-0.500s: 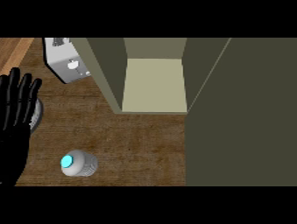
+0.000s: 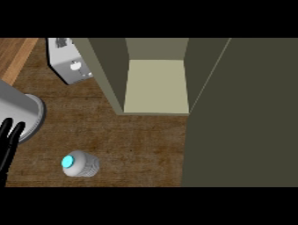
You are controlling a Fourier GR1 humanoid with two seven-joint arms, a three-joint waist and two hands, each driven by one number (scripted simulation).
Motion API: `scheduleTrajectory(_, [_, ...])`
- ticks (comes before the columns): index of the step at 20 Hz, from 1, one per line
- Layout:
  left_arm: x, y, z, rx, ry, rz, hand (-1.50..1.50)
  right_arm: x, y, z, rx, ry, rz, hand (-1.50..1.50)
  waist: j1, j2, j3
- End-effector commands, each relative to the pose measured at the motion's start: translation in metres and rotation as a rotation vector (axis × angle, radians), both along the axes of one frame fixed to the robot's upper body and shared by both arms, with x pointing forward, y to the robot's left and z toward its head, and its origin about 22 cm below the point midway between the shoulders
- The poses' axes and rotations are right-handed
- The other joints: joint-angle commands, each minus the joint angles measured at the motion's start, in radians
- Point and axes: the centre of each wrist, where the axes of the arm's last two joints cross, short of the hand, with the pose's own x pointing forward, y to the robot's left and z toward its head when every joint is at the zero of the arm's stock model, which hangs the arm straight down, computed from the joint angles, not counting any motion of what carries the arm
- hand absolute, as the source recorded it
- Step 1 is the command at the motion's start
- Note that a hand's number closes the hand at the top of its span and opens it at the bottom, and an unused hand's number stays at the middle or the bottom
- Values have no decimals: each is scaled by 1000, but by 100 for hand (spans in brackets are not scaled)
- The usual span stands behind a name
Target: Pick up the bottled water, place it into the cabinet and close the cabinet
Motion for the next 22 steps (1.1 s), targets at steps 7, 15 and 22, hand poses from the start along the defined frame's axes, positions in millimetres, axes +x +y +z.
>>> scheduleTrajectory(7, [-60,-2,29,-90,102,-25,-150,-37,31,29,14,25,86,-150,-4,2,2])
scheduleTrajectory(15, [-68,11,19,-61,148,1,-150,-39,54,43,22,36,110,-150,-2,3,1])
scheduleTrajectory(22, [-60,21,9,11,211,28,-150,-50,56,50,46,44,93,-150,-10,3,2])
